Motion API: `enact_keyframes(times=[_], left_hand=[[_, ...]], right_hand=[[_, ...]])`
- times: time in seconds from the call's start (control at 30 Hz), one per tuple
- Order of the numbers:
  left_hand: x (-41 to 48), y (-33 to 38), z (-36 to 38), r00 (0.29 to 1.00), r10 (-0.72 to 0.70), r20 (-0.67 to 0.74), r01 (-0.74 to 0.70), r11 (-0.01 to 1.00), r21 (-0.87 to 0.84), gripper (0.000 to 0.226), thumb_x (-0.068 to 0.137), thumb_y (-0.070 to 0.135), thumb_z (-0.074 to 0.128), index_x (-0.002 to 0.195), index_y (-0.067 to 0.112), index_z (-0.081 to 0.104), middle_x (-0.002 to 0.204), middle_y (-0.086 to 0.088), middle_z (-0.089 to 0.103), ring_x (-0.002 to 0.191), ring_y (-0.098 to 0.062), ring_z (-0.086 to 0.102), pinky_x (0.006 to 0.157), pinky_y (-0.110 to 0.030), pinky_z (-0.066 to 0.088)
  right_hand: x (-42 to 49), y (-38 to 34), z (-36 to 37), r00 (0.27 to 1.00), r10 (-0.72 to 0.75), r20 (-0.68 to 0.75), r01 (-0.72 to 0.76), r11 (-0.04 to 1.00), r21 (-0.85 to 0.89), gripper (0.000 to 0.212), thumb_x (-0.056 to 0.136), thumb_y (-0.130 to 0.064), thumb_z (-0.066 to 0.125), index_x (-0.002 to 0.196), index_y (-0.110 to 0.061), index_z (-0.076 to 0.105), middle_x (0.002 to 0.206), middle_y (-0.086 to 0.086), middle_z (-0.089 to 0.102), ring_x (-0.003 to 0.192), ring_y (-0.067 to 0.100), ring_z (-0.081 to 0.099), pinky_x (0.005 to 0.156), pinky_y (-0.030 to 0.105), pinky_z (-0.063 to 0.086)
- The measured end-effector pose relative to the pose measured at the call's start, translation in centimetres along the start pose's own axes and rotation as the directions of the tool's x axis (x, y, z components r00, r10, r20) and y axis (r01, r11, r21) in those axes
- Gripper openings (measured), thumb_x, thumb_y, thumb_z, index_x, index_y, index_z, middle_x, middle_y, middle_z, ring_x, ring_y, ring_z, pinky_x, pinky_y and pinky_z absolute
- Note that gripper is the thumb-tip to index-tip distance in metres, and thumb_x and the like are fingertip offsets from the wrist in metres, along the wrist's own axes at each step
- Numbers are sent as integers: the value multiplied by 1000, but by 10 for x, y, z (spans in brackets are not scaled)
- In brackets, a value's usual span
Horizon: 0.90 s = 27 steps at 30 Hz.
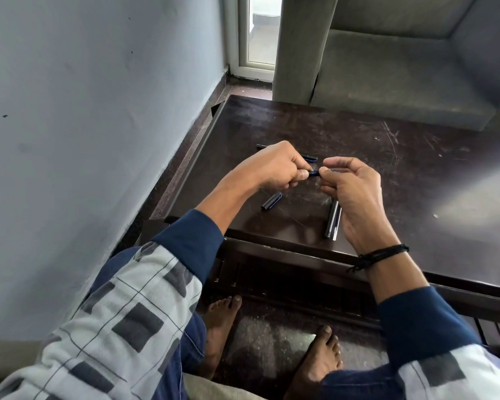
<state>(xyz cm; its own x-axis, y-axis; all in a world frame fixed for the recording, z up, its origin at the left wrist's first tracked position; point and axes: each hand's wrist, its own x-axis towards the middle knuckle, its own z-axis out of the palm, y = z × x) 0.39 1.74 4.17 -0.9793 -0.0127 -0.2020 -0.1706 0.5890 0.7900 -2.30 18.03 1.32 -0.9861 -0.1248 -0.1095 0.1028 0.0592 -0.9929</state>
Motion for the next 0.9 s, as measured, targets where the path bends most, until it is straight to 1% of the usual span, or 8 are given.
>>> enact_keyframes(times=[0.13,0.23,0.4,0.53,0.63,0.7,0.83,0.9], left_hand=[[-1,0,0,1000,1,0,-1,1000,4,26,101,10,57,122,10,72,63,0,57,50,-4,47,52,-17,42],[-1,1,0,1000,8,0,-8,1000,16,26,101,11,57,122,10,72,63,1,57,49,-3,47,51,-16,42],[-2,1,0,1000,14,-4,-14,1000,24,26,101,10,57,122,10,72,63,0,57,46,-1,46,48,-14,41],[-2,1,0,1000,15,-4,-15,999,30,25,101,11,57,121,11,73,64,1,58,48,-2,46,50,-14,41],[-3,1,0,1000,14,-3,-14,1000,26,25,101,11,58,121,11,73,64,1,58,49,-2,47,50,-15,42],[-3,1,-1,1000,11,-1,-11,1000,12,25,101,10,57,120,10,73,63,1,57,49,-2,47,50,-14,41],[-3,1,0,1000,8,0,-8,1000,-4,26,101,9,57,122,9,72,62,1,56,46,-1,46,47,-14,40],[-3,2,0,1000,4,1,-4,1000,-10,26,101,9,57,122,10,72,63,0,56,47,-1,46,48,-14,41]], right_hand=[[1,2,1,1000,22,0,-22,999,30,8,90,-12,76,96,-15,73,93,4,73,81,12,68,74,24,54],[1,3,2,1000,15,0,-15,1000,7,6,90,-11,76,93,-16,73,95,5,74,85,14,69,76,25,56],[2,3,2,1000,27,-2,-27,1000,13,3,92,-13,73,93,-16,72,94,8,73,77,12,66,71,23,55],[0,3,2,1000,1,2,-1,1000,-25,10,91,-6,73,92,-16,74,93,5,73,85,15,69,79,28,59],[0,1,0,1000,-2,9,2,1000,-15,14,88,-2,73,93,-15,73,90,3,73,83,14,71,79,28,59],[1,1,0,1000,6,5,-6,1000,5,13,87,-3,74,95,-13,73,89,3,73,82,13,70,77,26,58],[0,2,2,999,35,0,-35,999,15,7,90,-13,76,96,-11,73,86,5,73,76,14,65,73,24,56],[0,2,1,1000,22,-6,-22,1000,0,5,90,-10,76,93,-13,73,87,5,72,79,15,67,74,25,56]])
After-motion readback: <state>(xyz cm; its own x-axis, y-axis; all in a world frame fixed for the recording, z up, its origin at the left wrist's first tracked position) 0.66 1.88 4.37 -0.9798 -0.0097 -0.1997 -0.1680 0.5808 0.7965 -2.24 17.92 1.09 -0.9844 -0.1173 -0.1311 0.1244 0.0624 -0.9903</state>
